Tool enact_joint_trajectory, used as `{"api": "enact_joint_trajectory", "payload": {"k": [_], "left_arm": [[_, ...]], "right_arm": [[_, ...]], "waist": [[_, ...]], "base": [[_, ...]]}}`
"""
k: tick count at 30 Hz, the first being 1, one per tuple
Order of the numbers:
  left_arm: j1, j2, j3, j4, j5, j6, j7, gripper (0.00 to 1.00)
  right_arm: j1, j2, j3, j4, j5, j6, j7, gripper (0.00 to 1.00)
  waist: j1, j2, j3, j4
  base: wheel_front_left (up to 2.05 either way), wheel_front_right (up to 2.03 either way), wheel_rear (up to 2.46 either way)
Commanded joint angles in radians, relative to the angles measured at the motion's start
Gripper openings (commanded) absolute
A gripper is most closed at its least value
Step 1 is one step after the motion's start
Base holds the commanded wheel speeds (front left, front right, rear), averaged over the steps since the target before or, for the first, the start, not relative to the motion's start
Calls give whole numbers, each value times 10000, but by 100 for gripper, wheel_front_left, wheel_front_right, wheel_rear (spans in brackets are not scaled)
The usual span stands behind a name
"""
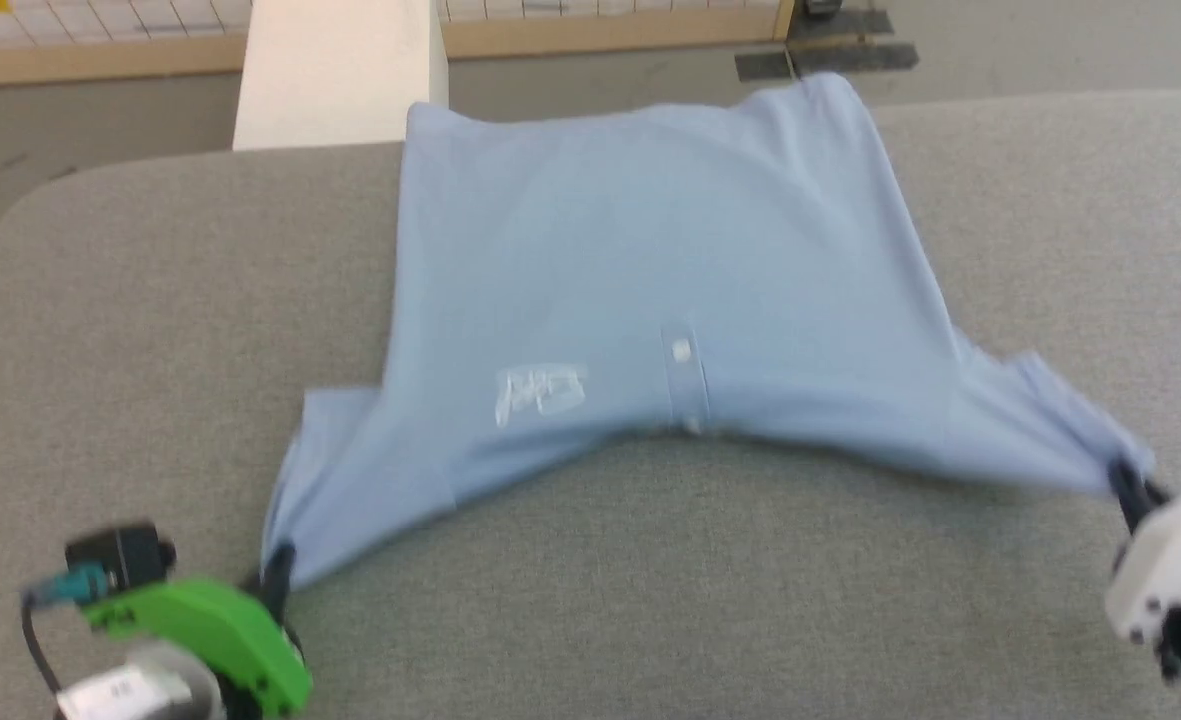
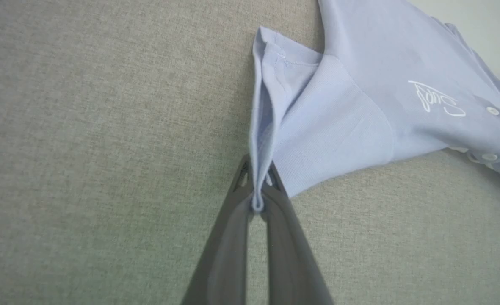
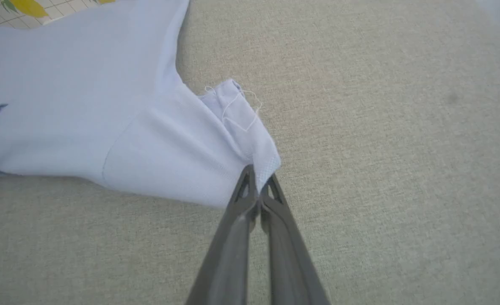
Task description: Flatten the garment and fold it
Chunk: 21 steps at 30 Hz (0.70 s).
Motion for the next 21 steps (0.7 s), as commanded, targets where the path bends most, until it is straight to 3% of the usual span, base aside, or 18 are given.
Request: {"api": "enact_joint_trajectory", "payload": {"k": [1, 6, 12, 21], "left_arm": [[434, 34, 27, -178, -48, 158, 156, 0], [1694, -37, -148, -828, -222, 555, 847, 0], [2475, -19, -453, -1058, -319, 759, 1478, 0], [2598, -158, -699, -976, -437, 499, 1355, 0]], "right_arm": [[358, 147, -214, -191, -135, -13, 158, 0], [1504, 653, -1175, -557, -403, -13, 731, 0], [2253, 816, -2073, -176, -644, -13, 1102, 0], [2318, 823, -1710, 1788, -102, -13, 136, 0]], "waist": [[1, 0, -263, 62], [1, 0, -390, 242], [1, 0, -524, 501], [1, 0, -416, 707]], "base": [[0, 0, 0], [0, 0, 0], [0, 0, 0], [0, 0, 0]]}}
